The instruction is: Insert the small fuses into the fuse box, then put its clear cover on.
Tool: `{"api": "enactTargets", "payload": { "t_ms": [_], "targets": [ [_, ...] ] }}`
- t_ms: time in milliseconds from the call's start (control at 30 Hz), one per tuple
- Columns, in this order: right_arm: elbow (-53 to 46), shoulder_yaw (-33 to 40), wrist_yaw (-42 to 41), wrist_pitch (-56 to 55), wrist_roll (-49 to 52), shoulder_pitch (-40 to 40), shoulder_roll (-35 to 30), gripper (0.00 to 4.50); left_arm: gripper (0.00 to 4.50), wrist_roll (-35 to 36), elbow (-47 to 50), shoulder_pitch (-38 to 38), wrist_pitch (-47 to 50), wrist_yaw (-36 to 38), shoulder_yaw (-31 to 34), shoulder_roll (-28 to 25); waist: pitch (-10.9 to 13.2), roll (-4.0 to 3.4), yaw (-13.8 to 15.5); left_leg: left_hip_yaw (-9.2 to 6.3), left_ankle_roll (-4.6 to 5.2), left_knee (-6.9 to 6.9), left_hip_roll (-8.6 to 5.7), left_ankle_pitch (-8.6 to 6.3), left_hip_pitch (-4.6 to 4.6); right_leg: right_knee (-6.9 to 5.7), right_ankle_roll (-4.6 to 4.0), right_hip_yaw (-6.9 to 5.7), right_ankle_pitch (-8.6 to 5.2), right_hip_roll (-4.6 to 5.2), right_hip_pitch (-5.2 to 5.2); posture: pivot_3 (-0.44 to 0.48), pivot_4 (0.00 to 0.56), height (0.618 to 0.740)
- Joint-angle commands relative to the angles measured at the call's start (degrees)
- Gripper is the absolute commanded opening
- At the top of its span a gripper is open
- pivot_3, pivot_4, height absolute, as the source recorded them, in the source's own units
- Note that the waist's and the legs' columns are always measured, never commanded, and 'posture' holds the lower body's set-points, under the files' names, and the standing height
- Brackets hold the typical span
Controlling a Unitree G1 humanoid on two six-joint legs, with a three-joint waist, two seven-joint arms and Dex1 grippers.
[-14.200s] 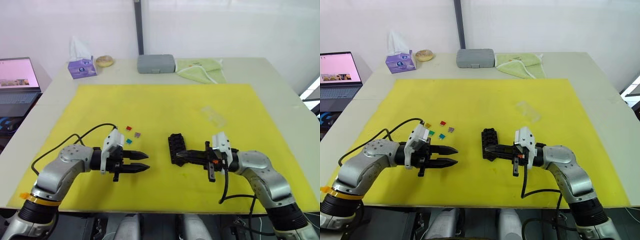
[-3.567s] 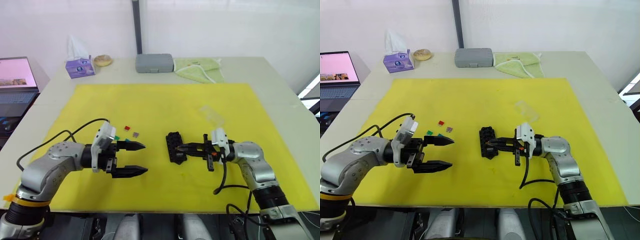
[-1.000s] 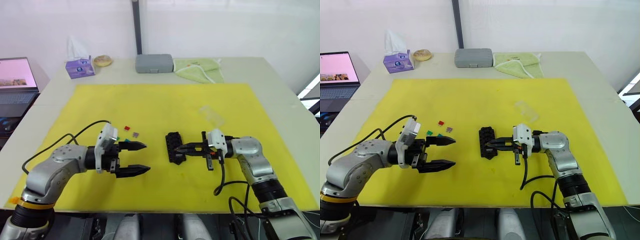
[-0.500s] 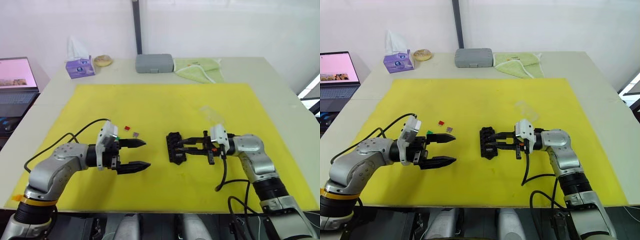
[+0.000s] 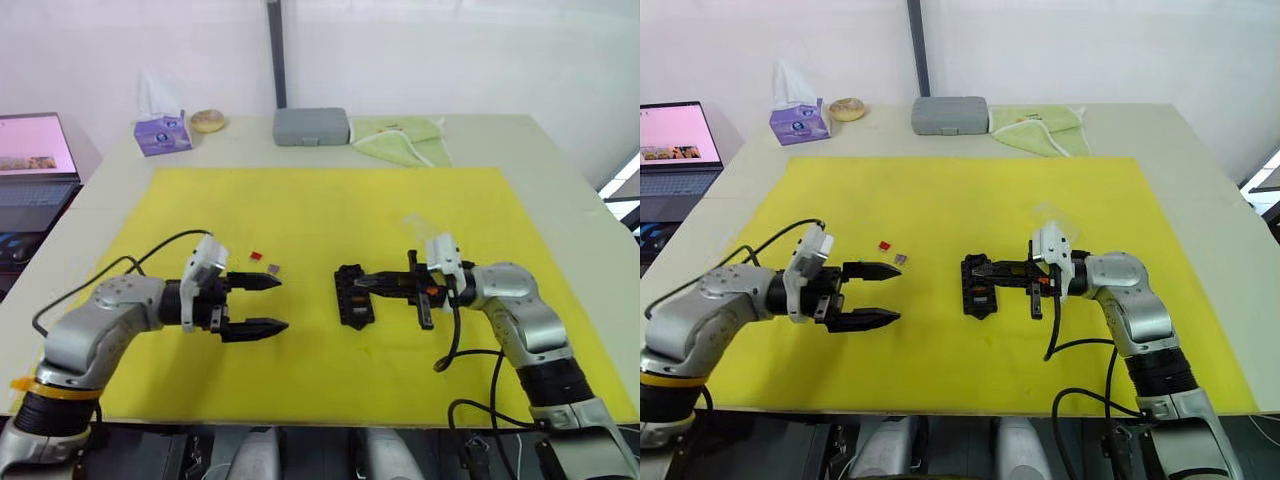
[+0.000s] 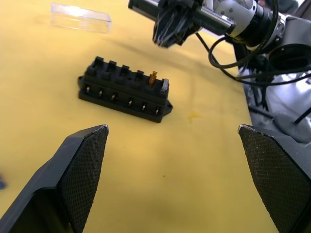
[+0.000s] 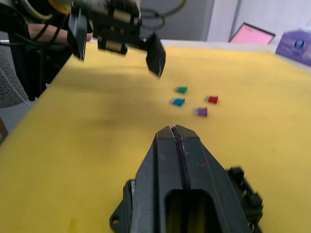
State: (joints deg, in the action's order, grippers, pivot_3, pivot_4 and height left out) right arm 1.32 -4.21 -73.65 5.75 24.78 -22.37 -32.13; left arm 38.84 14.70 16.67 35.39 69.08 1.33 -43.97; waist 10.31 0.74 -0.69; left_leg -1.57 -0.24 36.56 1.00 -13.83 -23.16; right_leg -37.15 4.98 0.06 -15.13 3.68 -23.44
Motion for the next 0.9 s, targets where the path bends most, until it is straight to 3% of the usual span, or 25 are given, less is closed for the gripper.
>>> {"api": "enactTargets", "payload": {
  "t_ms": [33,900],
  "targets": [
    [-1.16,-0.24,0.26,-0.96,-0.49,0.64,0.12,0.07,4.50,0.19,1.00,0.76,-1.14,0.80,0.63,-0.33,0.00,0.00,-0.11,0.00,0.00,0.00,0.00,0.00,0.00,0.00,0.00,0.01,0.00,0.00,0.00,0.000,0.150,0.740],
    [3.66,-2.85,1.26,-4.31,-6.71,1.02,-0.16,0.07,4.50,-0.40,2.46,-0.82,-1.34,-1.02,-0.26,1.75,0.00,0.00,-0.12,-0.01,0.00,0.00,0.01,0.00,0.01,-0.02,0.00,0.00,0.00,-0.02,0.00,0.000,0.150,0.740]
  ]
}}
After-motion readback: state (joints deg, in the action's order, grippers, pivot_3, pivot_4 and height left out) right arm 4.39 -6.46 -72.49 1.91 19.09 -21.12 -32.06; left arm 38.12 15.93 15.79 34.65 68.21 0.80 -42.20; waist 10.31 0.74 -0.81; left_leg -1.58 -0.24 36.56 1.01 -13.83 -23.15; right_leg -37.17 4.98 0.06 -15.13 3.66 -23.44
